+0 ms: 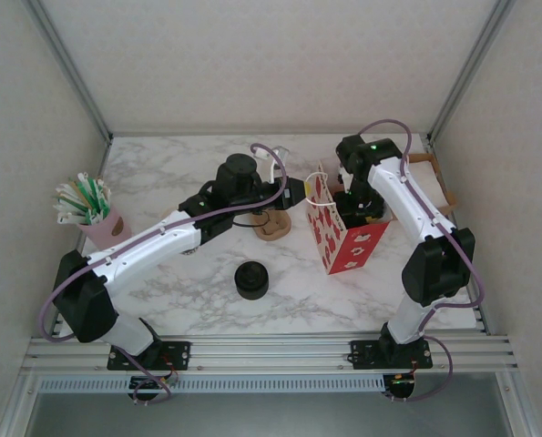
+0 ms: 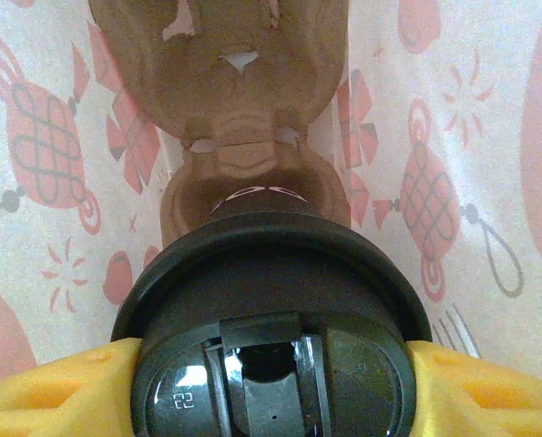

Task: Pack the takeout coffee

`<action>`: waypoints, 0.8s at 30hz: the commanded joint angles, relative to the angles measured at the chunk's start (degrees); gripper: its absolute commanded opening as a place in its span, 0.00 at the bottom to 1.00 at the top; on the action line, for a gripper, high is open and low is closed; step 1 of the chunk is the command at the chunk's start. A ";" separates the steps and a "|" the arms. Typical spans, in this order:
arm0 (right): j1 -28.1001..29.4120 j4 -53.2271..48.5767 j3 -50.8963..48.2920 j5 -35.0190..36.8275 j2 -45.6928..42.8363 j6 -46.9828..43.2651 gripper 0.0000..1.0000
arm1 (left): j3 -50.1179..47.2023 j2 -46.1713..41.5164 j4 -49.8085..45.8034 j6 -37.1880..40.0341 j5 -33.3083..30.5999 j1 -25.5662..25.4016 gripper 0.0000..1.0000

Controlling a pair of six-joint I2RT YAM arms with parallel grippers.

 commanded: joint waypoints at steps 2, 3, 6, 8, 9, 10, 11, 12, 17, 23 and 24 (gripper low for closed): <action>-0.24 -2.24 -0.01 0.17 1.09 0.39 0.67 | 1.63 -0.16 0.06 1.39 0.54 -0.48 0.03; -0.36 -2.33 -0.01 0.26 1.34 0.39 0.67 | 1.56 -0.14 0.07 1.39 0.59 -0.52 0.03; -0.31 -2.32 0.02 0.36 1.83 0.56 0.67 | 1.54 -0.19 0.09 1.31 0.67 -0.53 0.03; -0.29 -2.33 -0.01 0.37 1.81 0.56 0.67 | 1.54 -0.30 0.15 1.30 0.72 -0.55 0.03; -0.26 -2.38 0.11 0.46 1.81 0.56 0.67 | 1.54 -0.32 0.21 1.30 0.62 -0.55 0.03; -0.30 -2.34 0.16 0.53 1.81 0.52 0.67 | 1.59 -0.35 0.23 1.30 0.68 -0.54 0.03; -0.25 -2.33 0.17 0.44 1.72 0.54 0.67 | 1.54 -0.34 0.27 1.30 0.68 -0.55 0.03; -0.31 -2.36 0.24 0.38 1.63 0.56 0.67 | 1.54 -0.37 0.32 1.22 0.64 -0.55 0.03; -0.28 -2.28 0.43 0.43 1.46 0.56 0.67 | 1.19 -0.56 0.38 1.18 0.43 -0.55 0.03; -0.26 -2.12 0.43 0.27 1.51 0.47 0.66 | 1.10 -0.65 0.35 1.12 0.37 -0.63 0.03; -0.30 -2.08 0.43 0.29 1.46 0.46 0.66 | 1.10 -0.65 0.41 1.12 0.34 -0.63 0.03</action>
